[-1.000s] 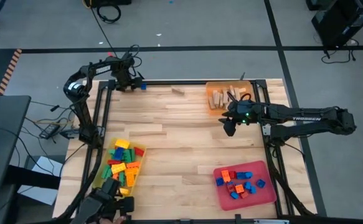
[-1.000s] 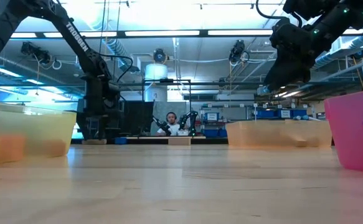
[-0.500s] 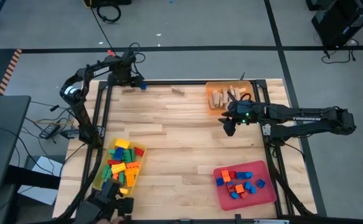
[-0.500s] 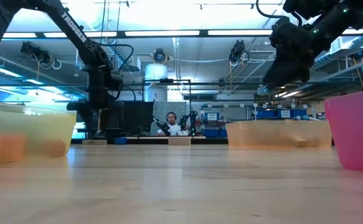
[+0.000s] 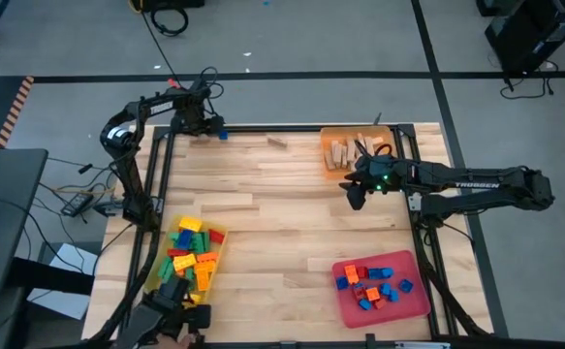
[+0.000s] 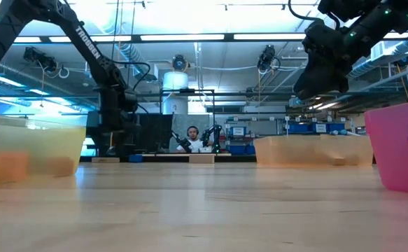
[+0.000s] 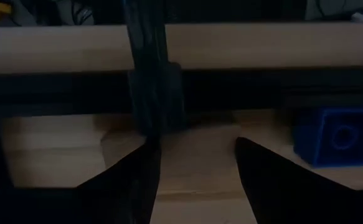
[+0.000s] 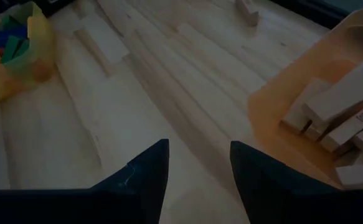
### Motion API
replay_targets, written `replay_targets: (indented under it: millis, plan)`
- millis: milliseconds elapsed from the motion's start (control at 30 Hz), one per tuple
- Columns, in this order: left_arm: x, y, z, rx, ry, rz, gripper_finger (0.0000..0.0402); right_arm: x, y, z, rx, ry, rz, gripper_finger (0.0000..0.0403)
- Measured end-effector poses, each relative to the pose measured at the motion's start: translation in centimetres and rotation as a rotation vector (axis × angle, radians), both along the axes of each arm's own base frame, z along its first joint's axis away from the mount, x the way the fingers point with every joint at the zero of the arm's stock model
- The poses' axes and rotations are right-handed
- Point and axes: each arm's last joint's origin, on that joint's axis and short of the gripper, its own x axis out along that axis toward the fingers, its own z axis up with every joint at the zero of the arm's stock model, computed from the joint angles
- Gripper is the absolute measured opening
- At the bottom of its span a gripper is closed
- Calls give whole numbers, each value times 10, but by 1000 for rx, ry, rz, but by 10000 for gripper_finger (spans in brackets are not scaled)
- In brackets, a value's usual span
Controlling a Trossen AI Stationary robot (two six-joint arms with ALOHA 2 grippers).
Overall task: Sort blocks by size
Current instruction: Put the brown block into the orange bin
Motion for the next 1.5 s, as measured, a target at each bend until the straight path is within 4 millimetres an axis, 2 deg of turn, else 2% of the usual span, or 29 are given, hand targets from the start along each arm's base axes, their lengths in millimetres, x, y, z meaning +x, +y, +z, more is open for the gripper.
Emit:
replay_targets:
  millis: [100,200,500,700,867,1000,1133,1267,1500]
  plan:
    - [5,-9,2,-44,12,-27,214,0,0,0,11,-4,-7,185]
    - [20,-24,4,-95,47,-86,212,0,1,0,13,-4,-3,185]
    - [94,-91,14,-112,77,-345,211,0,1,0,10,-2,5,185]
    - [137,-142,15,-141,24,-664,211,0,1,0,8,0,7,185]
    - [149,-167,16,-141,52,-953,211,0,1,0,7,1,9,185]
    - [148,-172,17,-132,120,-1056,211,0,1,0,-4,5,19,185]
    - [141,-164,18,-112,209,-1085,211,0,1,0,-2,4,17,185]
    - [136,-152,24,-97,239,-1058,211,0,1,0,15,-4,3,185]
    - [137,-122,47,18,269,-1048,211,2,0,3,9,-40,1,185]
